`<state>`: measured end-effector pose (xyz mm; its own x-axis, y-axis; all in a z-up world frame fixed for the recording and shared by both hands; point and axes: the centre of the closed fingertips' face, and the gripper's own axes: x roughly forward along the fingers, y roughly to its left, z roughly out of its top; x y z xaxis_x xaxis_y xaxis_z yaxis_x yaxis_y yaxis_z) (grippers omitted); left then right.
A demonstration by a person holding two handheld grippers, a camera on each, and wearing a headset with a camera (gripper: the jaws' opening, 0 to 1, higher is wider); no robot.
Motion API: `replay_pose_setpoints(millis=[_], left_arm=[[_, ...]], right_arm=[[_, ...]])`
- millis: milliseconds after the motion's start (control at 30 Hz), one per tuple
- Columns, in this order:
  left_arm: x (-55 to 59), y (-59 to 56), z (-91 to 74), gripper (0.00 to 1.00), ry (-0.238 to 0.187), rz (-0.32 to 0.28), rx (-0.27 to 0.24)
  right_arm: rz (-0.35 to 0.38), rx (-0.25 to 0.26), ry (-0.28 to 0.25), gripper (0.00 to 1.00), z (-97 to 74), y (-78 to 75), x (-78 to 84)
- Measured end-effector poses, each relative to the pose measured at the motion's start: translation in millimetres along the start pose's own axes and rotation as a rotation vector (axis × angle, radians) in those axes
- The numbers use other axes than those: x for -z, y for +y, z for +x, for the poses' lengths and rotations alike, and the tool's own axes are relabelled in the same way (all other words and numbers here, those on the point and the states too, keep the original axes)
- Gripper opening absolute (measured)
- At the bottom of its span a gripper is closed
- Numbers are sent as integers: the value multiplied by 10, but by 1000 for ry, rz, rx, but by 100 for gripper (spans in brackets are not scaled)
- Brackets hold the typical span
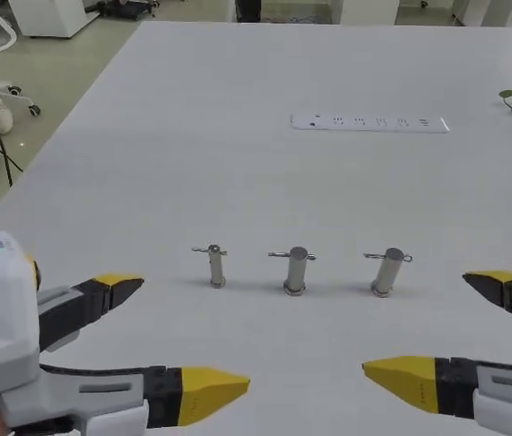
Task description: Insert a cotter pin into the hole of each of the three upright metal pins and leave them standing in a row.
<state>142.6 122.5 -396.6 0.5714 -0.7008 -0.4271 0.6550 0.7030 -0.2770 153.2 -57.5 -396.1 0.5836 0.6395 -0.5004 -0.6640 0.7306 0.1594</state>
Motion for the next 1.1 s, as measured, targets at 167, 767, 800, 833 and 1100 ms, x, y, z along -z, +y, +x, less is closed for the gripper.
replay_pose_setpoints(millis=[167, 767, 800, 833, 1100], left_arm=[[26, 48, -56, 99, 1, -5, -19], [182, 211, -251, 99, 13, -30, -68], [187, 211, -251, 99, 13, -33, -68], [190, 211, -251, 99, 12, -35, -68], [227, 220, -241, 99, 20, -44, -66]], right_arm=[[37, 24, 8, 98, -50, -25, 83], [91, 57, 33, 97, -135, -20, 263], [91, 57, 34, 97, -134, -18, 265], [90, 57, 35, 97, -133, -16, 265], [81, 62, 50, 96, -127, -32, 288]])
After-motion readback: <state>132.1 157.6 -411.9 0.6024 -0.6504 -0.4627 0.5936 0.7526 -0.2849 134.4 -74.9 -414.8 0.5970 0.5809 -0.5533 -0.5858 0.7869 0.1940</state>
